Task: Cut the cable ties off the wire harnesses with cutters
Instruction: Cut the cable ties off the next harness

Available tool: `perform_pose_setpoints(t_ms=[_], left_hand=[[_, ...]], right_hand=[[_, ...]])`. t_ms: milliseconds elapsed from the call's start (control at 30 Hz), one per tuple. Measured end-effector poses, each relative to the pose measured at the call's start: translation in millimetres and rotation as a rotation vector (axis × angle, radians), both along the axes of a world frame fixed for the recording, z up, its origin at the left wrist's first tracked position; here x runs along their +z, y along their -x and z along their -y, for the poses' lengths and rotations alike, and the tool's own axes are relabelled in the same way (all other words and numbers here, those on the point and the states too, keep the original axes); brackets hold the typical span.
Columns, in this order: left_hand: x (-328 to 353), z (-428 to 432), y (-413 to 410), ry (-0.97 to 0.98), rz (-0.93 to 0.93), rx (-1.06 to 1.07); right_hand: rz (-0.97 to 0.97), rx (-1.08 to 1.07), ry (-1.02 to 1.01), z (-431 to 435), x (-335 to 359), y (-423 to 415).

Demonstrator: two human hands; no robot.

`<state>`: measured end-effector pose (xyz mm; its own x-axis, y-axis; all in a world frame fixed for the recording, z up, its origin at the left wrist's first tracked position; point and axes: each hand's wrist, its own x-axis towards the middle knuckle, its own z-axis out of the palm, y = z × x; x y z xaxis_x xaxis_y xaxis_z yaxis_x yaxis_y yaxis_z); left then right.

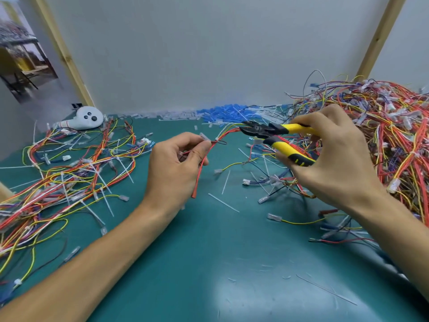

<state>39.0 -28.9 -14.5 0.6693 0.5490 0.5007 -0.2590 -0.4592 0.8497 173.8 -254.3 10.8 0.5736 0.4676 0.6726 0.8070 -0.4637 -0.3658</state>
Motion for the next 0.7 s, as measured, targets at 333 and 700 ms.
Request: perform_pose_setpoints(t_ms=[333,700], left_hand=[[7.2,1.2,0.7,0.38,-0.025,-0.128],[-1.2,3.9,0.0,-0.165,-0.136,0.077]], right_hand=[[-0.262,0.002,-0.166,2.8,4.8,0.5],[0.096,0.01,0.203,5.5,6.3,2.3]])
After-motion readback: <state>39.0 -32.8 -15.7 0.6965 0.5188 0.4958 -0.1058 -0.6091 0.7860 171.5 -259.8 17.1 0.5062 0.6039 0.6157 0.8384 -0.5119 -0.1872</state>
